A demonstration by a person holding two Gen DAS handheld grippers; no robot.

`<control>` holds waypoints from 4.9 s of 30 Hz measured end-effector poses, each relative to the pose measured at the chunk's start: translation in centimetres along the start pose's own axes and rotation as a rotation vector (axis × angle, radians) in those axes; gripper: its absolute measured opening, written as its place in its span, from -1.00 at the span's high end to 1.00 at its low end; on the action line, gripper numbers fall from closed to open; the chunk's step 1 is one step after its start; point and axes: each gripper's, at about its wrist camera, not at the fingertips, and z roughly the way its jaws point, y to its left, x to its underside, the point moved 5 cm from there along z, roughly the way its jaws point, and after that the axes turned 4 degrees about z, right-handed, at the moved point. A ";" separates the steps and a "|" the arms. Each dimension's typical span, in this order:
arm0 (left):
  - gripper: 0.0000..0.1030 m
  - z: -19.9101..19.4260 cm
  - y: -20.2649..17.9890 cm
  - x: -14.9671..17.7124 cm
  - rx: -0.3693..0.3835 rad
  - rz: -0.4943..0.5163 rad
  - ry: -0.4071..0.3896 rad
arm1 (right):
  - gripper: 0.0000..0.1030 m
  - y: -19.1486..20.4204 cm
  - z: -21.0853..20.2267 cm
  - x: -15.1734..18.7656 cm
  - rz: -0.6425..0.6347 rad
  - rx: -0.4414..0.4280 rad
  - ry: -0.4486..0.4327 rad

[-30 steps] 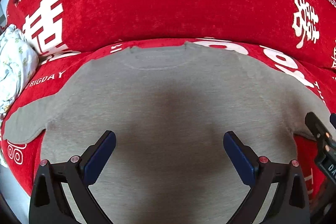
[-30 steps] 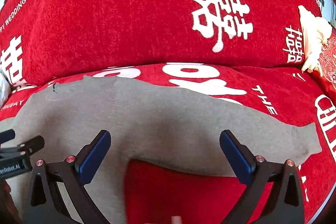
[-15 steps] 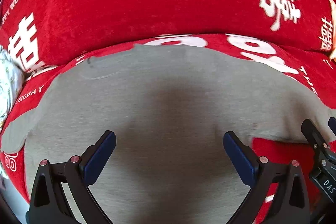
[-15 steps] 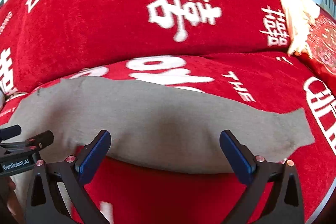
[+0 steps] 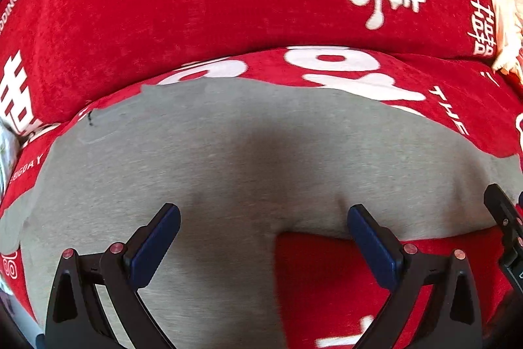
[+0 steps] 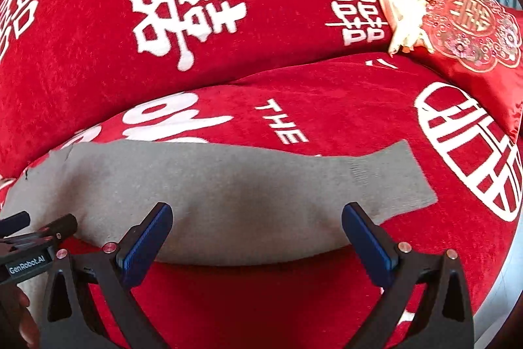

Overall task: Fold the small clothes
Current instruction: 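Move the right gripper along the grey sleeve toward its cuff, then close the right gripper on the sleeve cuff and lift it, then carry the held sleeve with the right gripper across the sweater body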

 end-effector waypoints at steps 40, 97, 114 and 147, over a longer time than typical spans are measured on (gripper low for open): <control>-0.99 -0.2 -6.9 -1.8 0.030 0.087 -0.020 | 0.14 -9.2 5.6 -1.4 0.288 -0.049 0.108; -0.99 1.2 33.7 12.6 -0.019 -0.337 0.004 | 0.87 1.6 -2.2 -3.8 0.344 -0.147 -0.037; -0.99 -1.2 35.1 14.0 0.063 -0.329 -0.034 | 0.88 18.0 -6.4 -3.8 0.149 -0.109 -0.064; -0.99 -1.4 39.1 14.6 0.050 -0.415 -0.058 | 0.88 42.9 -2.6 4.9 -0.080 -0.299 0.060</control>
